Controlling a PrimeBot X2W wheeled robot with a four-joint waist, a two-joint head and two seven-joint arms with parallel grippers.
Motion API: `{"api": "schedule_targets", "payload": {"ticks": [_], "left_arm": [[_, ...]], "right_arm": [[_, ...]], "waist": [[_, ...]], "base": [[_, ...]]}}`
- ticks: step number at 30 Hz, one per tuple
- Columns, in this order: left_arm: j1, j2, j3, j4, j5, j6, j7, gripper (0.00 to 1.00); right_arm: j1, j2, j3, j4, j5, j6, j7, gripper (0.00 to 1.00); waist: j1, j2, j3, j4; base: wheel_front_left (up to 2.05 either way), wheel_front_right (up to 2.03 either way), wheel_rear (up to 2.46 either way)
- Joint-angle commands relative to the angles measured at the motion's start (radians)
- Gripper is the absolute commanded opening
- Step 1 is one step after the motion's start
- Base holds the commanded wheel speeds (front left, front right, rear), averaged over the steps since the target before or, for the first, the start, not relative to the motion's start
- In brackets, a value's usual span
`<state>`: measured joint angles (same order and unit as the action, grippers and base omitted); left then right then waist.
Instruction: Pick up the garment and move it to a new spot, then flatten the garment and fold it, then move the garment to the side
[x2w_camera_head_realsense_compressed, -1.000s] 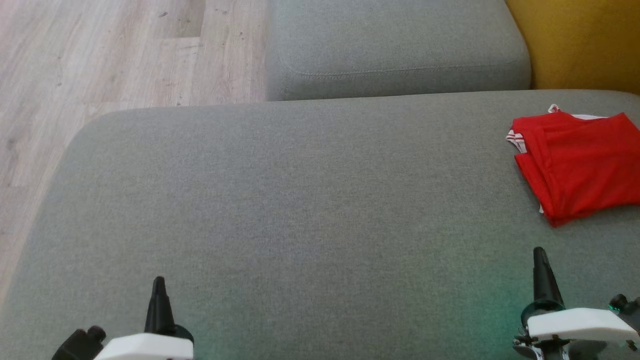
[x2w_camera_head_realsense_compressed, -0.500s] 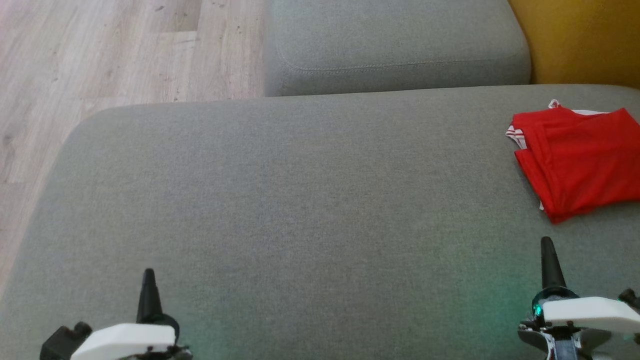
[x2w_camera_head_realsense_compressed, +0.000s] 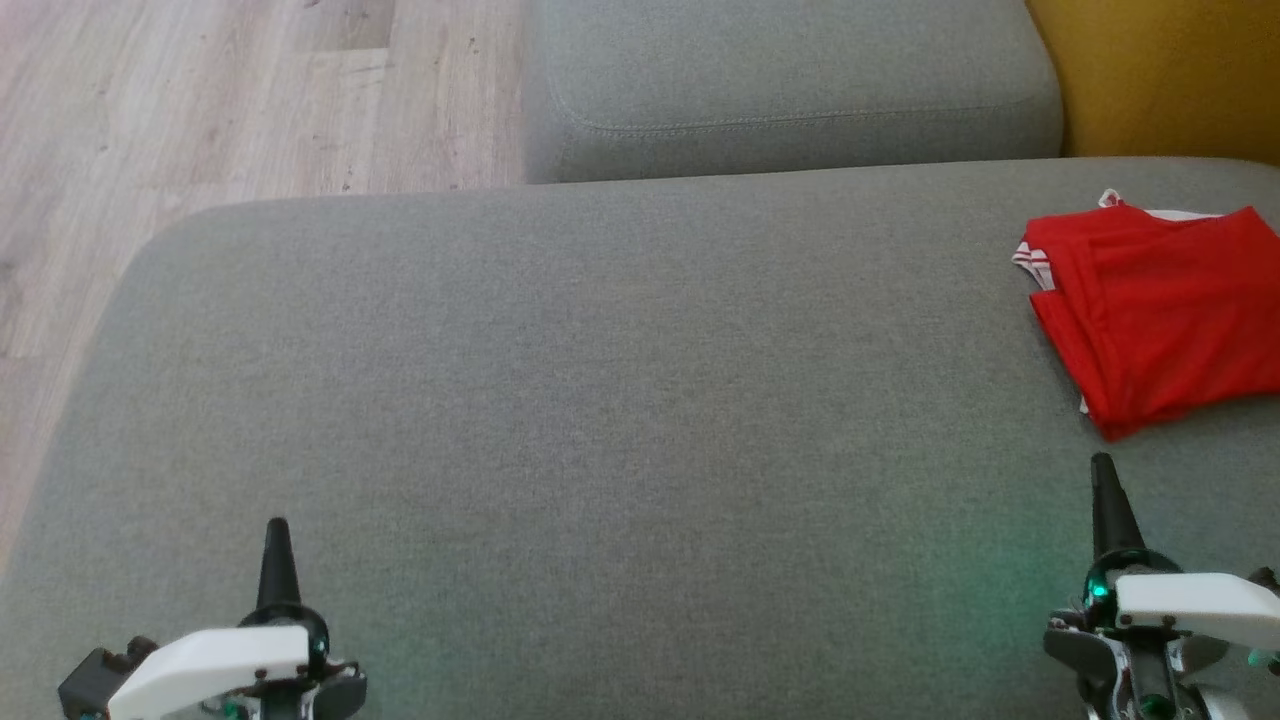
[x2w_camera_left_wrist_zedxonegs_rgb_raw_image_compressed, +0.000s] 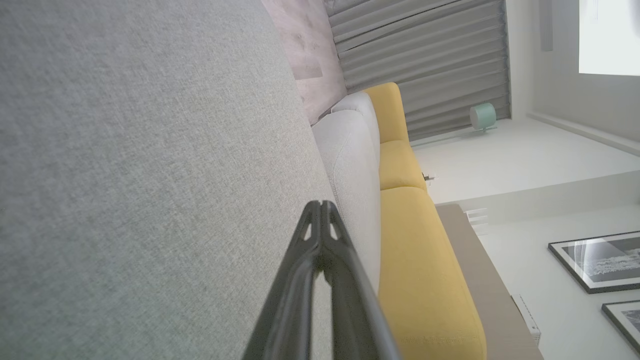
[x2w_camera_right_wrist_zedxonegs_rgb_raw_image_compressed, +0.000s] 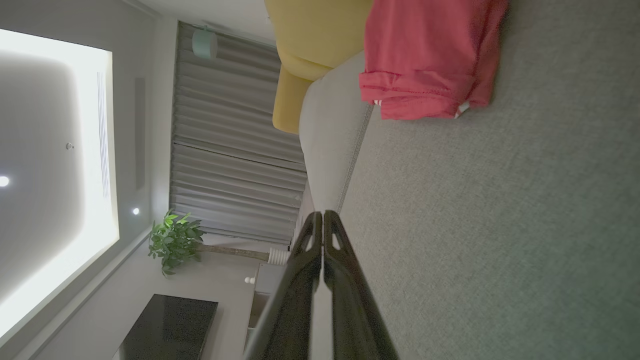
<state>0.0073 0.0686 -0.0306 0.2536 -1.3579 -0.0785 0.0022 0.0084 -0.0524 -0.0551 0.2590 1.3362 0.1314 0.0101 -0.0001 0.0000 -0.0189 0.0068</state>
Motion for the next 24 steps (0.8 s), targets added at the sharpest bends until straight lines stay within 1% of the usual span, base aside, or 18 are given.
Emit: {"api": "schedule_targets", "payload": {"ticks": [1, 22, 24], "left_arm": [[-0.058, 0.012, 0.035, -0.027, -0.025, -0.010, 0.010, 0.00], [-0.110, 0.010, 0.102, -0.011, -0.275, -0.051, 0.077, 0.00], [-0.112, 0.010, 0.105, -0.010, -0.283, -0.052, 0.080, 0.00]], "right_arm": [[-0.056, -0.023, 0.010, -0.029, 0.029, -0.001, 0.008, 0.00], [-0.111, -0.023, -0.023, -0.017, 0.292, -0.001, 0.073, 0.00], [-0.113, -0.022, -0.025, -0.016, 0.301, -0.001, 0.076, 0.00]], "waist": [[0.0001, 0.0000, 0.001, 0.000], [0.0001, 0.0000, 0.021, -0.007], [0.0001, 0.0000, 0.022, -0.007]], "base": [[0.00, 0.00, 0.00], [0.00, 0.00, 0.00], [0.00, 0.00, 0.00]]}}
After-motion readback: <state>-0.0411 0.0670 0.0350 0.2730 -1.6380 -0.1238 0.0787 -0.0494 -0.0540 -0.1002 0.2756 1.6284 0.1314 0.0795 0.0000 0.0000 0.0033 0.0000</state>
